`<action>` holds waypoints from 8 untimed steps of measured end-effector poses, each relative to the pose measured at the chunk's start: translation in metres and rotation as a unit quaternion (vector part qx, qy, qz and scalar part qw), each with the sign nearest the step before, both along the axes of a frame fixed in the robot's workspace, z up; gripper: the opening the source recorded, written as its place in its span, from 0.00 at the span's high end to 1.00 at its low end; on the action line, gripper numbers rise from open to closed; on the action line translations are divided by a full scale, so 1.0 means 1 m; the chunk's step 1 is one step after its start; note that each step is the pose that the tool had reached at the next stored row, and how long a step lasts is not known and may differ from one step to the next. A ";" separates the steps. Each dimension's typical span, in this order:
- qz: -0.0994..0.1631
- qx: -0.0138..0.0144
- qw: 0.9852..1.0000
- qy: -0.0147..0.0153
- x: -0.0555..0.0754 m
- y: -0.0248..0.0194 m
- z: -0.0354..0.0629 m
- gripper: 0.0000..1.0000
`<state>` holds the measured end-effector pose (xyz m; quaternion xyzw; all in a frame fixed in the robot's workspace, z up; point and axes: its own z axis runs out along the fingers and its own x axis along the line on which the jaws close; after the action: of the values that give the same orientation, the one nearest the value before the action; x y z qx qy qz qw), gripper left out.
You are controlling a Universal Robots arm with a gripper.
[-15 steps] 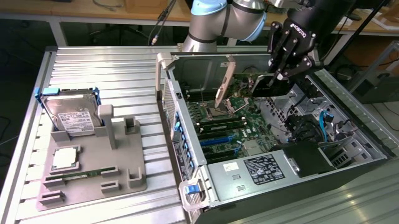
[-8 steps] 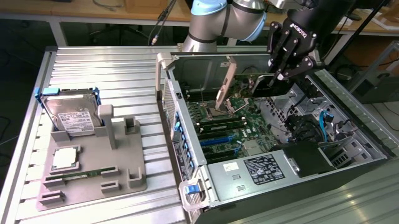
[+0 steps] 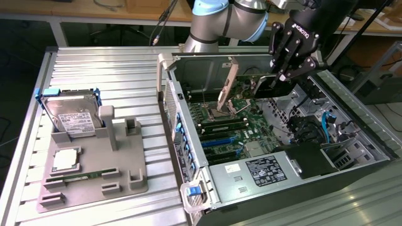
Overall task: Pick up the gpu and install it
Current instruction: 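Insert the gpu into the slot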
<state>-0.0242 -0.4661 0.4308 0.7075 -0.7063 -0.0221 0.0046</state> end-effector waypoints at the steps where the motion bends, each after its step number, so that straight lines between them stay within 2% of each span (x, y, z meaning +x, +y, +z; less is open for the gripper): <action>1: 0.000 0.000 1.000 0.000 0.000 0.0000 -0.0003 0.73; 4: 0.000 0.000 1.000 -0.001 0.000 0.0000 -0.0023 0.73; 8: 0.000 0.000 1.000 -0.005 0.000 0.0000 -0.0057 0.73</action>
<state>-0.0242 -0.4661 0.4251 0.7076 -0.7064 -0.0180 0.0010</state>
